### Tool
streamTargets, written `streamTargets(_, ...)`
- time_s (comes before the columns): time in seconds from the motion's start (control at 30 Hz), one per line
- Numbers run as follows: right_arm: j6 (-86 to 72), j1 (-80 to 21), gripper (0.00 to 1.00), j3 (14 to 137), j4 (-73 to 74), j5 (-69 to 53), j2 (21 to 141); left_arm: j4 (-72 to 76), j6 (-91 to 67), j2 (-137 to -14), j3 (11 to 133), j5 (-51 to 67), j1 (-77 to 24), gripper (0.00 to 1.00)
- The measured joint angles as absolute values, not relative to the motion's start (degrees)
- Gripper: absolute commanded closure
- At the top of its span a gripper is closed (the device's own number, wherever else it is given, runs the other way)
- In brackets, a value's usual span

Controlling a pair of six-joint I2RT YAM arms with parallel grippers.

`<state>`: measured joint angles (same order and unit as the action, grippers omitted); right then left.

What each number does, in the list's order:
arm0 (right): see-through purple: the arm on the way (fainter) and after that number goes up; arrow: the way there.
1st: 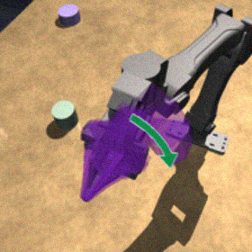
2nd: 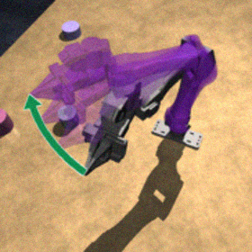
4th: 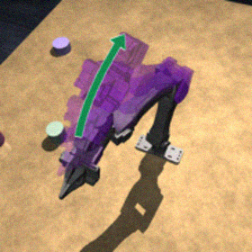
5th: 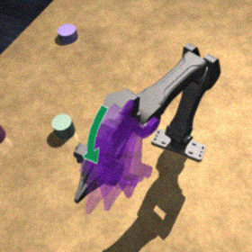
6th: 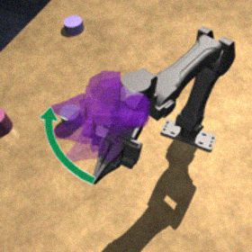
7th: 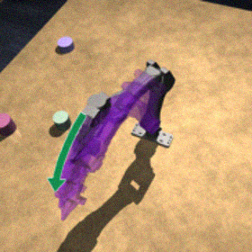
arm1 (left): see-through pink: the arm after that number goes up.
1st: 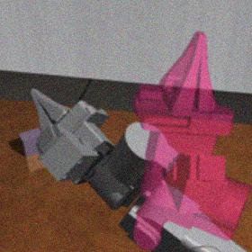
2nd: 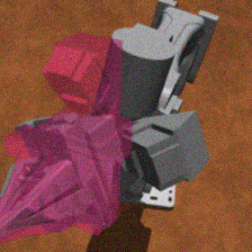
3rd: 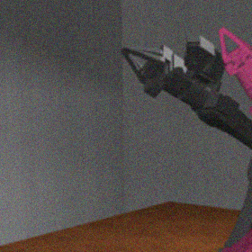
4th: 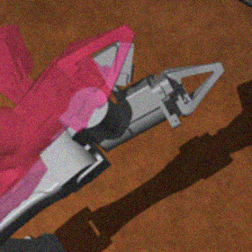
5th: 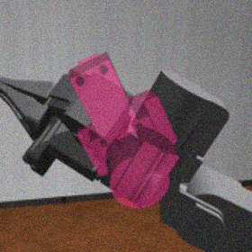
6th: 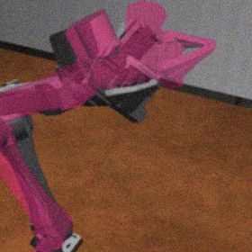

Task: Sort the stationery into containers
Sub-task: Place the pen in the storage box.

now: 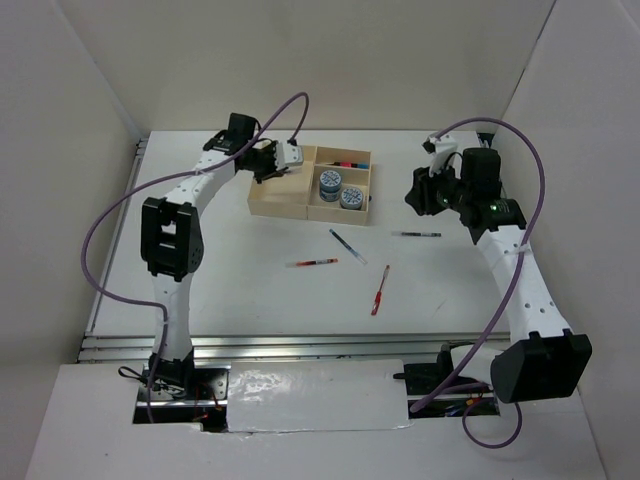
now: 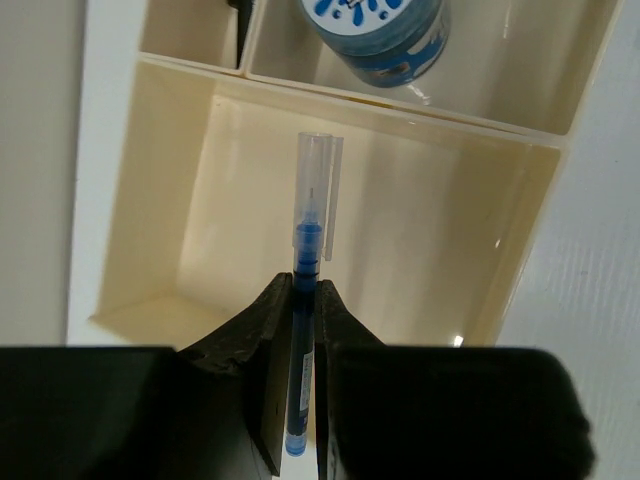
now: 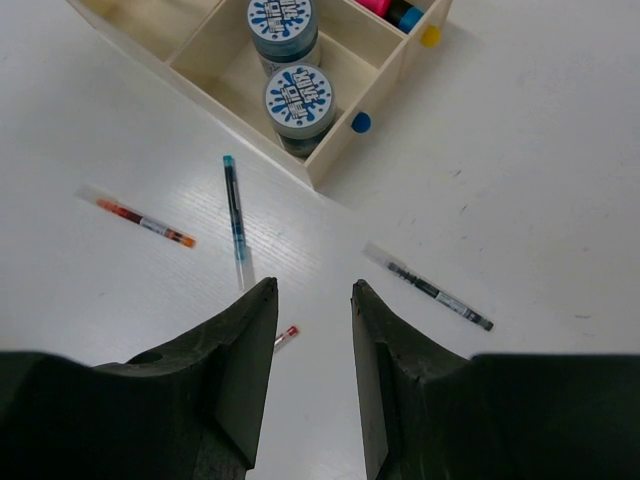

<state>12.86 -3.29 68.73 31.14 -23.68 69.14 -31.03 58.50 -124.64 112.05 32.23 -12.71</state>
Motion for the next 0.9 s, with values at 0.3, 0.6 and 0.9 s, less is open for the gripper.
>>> streamTargets(0.3,12.95,-1.58,0.56,67.83,30.92,-24.71,69.63,-29.78,61.87,-128.64,111.85,31.92,-13.56,0.95)
streamTargets(0.6,13.15,-1.26,0.54,67.83,31.27,-25.21,70.89,-28.42,62.81,-130.56,110.24,31.31,-14.52,0.86)
streamTargets(0.9,13.37,-1.13,0.52,67.83,32.71,-26.11,71.31,-29.26,64.27,-133.40,109.82,30.22,-15.22,0.36)
